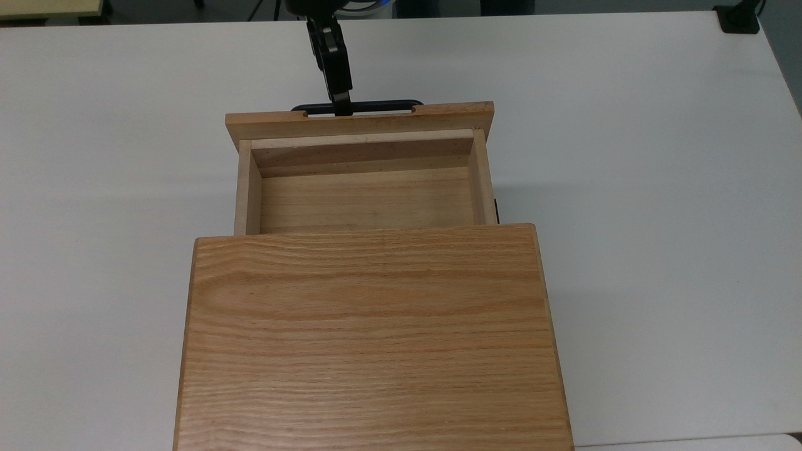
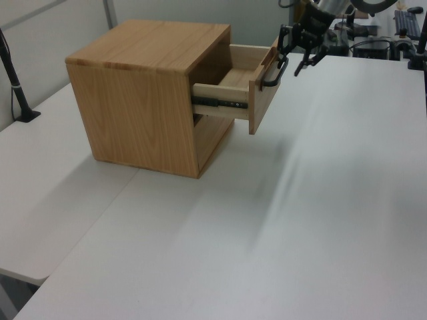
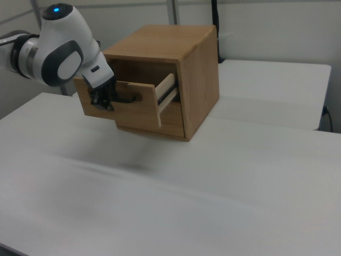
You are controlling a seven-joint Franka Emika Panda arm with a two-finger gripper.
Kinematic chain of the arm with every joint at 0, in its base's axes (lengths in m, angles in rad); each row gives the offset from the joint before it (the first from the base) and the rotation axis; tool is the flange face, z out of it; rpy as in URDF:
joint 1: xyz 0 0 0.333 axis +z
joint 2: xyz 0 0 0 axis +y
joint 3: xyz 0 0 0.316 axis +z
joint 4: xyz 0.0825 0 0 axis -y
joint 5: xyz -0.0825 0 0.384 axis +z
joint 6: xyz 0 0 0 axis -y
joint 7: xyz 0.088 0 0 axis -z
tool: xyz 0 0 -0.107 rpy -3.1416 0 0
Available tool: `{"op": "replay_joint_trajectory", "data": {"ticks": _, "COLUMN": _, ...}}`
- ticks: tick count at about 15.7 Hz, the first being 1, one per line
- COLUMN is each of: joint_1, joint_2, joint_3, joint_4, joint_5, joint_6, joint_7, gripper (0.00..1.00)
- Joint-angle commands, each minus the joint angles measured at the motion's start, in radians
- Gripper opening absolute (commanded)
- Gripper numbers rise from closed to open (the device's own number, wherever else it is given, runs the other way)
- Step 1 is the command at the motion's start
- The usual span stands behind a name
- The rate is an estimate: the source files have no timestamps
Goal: Open the drawer by sliding it
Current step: 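Pull the handle outward, sliding the upper drawer out of the cabinet, then release the handle and raise the gripper away from the drawer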
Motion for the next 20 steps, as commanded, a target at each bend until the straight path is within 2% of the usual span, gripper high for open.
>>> {"op": "replay_joint_trajectory", "data": {"ticks": 1, "joint_1": -0.002, "joint_2": -0.031, "joint_3": 0.003, "joint_4": 0.032, "joint_5": 0.002, "joint_6": -0.103, "joint_7": -0.022, "gripper": 1.0}}
{"op": "replay_joint_trajectory", "data": {"ticks": 3, "joint_1": 0.001, "joint_2": -0.031, "joint_3": 0.003, "joint_4": 0.055, "joint_5": 0.005, "joint_6": -0.14, "joint_7": -0.053, "gripper": 1.0}}
{"op": "replay_joint_trajectory", "data": {"ticks": 6, "joint_1": 0.003, "joint_2": -0.02, "joint_3": 0.009, "joint_4": 0.141, "joint_5": 0.006, "joint_6": -0.275, "joint_7": -0.215, "gripper": 1.0}}
{"op": "replay_joint_trajectory", "data": {"ticks": 7, "joint_1": -0.002, "joint_2": -0.012, "joint_3": 0.009, "joint_4": 0.176, "joint_5": 0.006, "joint_6": -0.328, "joint_7": -0.313, "gripper": 1.0}}
{"op": "replay_joint_trajectory", "data": {"ticks": 8, "joint_1": -0.006, "joint_2": -0.008, "joint_3": 0.012, "joint_4": 0.221, "joint_5": 0.006, "joint_6": -0.422, "joint_7": -0.54, "gripper": 1.0}}
{"op": "replay_joint_trajectory", "data": {"ticks": 10, "joint_1": -0.025, "joint_2": -0.003, "joint_3": 0.02, "joint_4": 0.265, "joint_5": -0.016, "joint_6": -0.569, "joint_7": -0.829, "gripper": 1.0}}
{"op": "replay_joint_trajectory", "data": {"ticks": 12, "joint_1": -0.077, "joint_2": 0.008, "joint_3": 0.069, "joint_4": 0.285, "joint_5": -0.119, "joint_6": -0.661, "joint_7": -1.011, "gripper": 1.0}}
{"op": "replay_joint_trajectory", "data": {"ticks": 14, "joint_1": -0.138, "joint_2": 0.023, "joint_3": 0.156, "joint_4": 0.295, "joint_5": -0.231, "joint_6": -0.734, "joint_7": -1.108, "gripper": 1.0}}
{"op": "replay_joint_trajectory", "data": {"ticks": 16, "joint_1": -0.201, "joint_2": 0.034, "joint_3": 0.219, "joint_4": 0.296, "joint_5": -0.256, "joint_6": -0.757, "joint_7": -1.175, "gripper": 1.0}}
{"op": "replay_joint_trajectory", "data": {"ticks": 20, "joint_1": -0.235, "joint_2": 0.12, "joint_3": 0.226, "joint_4": 0.382, "joint_5": -0.242, "joint_6": -0.76, "joint_7": -1.179, "gripper": 1.0}}
